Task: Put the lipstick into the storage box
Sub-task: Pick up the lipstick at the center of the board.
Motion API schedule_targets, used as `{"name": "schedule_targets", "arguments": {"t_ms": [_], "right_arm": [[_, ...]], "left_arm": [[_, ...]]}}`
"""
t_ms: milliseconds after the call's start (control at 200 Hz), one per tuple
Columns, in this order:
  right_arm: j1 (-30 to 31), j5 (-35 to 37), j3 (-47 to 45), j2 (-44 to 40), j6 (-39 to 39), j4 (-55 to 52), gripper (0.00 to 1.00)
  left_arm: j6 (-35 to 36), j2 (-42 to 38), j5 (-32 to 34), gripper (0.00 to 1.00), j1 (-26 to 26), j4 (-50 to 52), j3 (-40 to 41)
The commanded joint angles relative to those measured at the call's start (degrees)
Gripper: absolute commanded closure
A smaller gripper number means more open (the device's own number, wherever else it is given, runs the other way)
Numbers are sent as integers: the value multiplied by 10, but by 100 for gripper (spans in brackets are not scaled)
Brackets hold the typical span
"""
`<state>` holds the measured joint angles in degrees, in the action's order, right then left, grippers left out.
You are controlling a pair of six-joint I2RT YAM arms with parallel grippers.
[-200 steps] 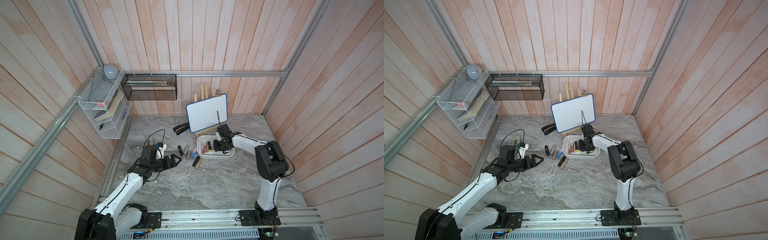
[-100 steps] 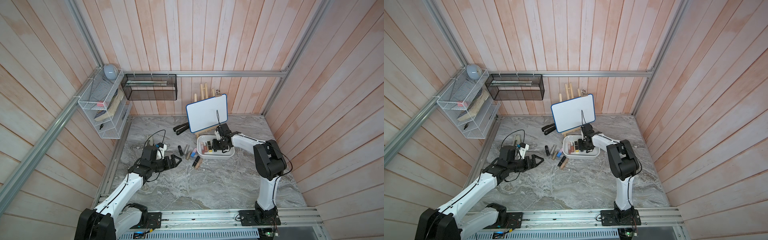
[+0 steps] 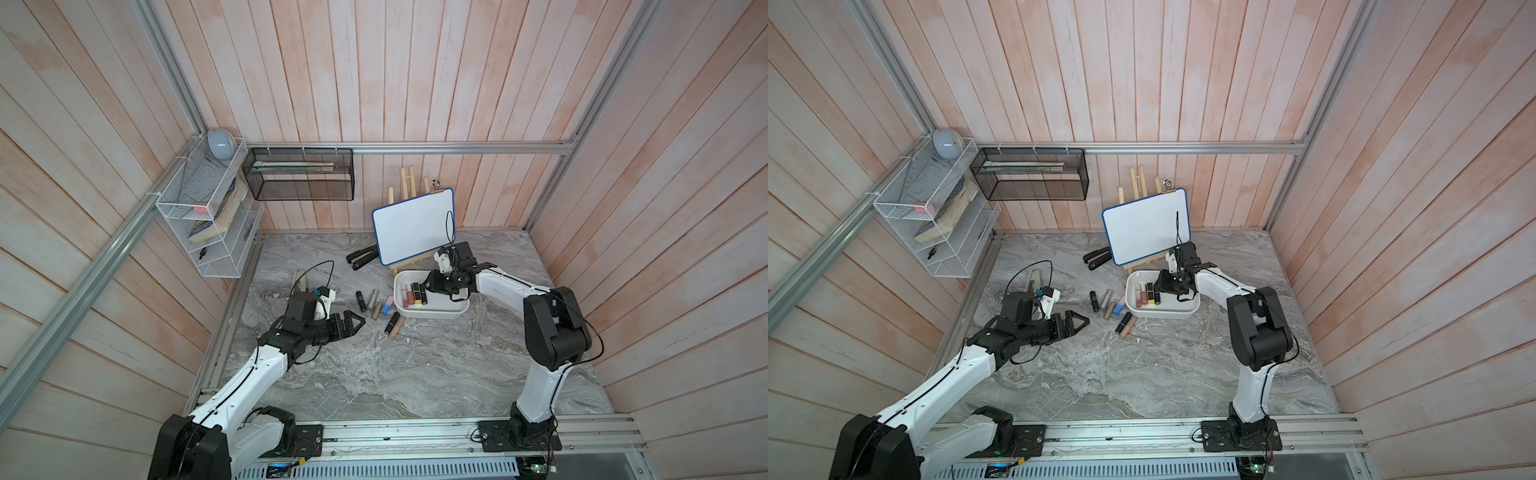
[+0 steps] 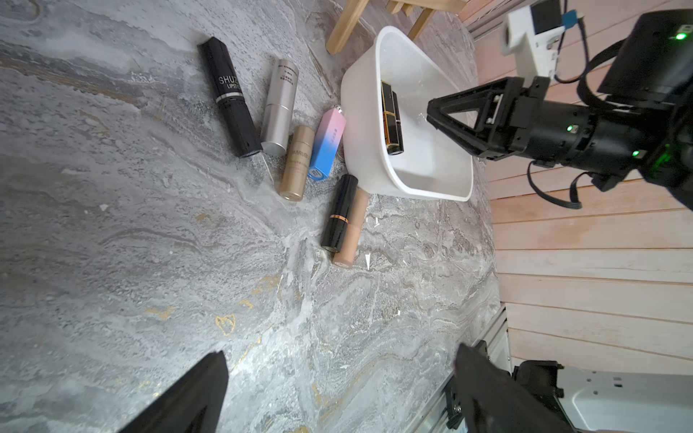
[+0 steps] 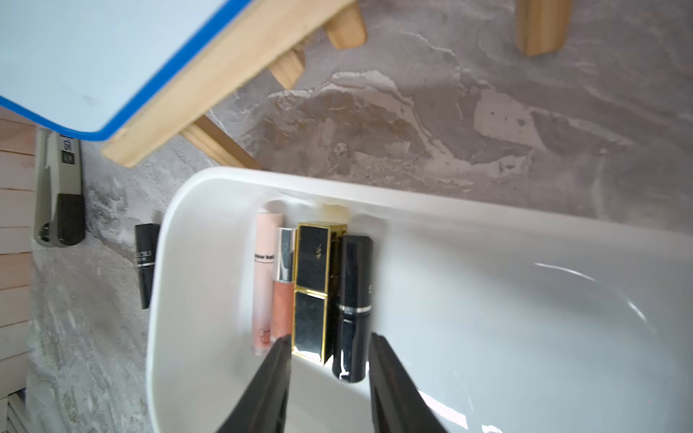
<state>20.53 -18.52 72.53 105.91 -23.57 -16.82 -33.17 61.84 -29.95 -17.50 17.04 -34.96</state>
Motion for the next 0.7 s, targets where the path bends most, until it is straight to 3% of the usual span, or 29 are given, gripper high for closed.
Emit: {"name": "schedule_targets", "arguments": {"t_ms": [0, 245, 495, 695], "right_arm": [[1, -9, -21, -53, -13, 5, 61], [29, -5, -79, -153, -33, 3, 59], [95, 19, -113, -205, -51, -2, 59], [109, 8, -131, -228, -73, 18, 59]], "left_arm": [[8, 14, 36, 0, -6, 10, -4], [26, 109, 121, 0, -12, 70, -65], [104, 252, 227, 9, -17, 196, -230], [144, 381, 283, 13, -21, 284, -363]]}}
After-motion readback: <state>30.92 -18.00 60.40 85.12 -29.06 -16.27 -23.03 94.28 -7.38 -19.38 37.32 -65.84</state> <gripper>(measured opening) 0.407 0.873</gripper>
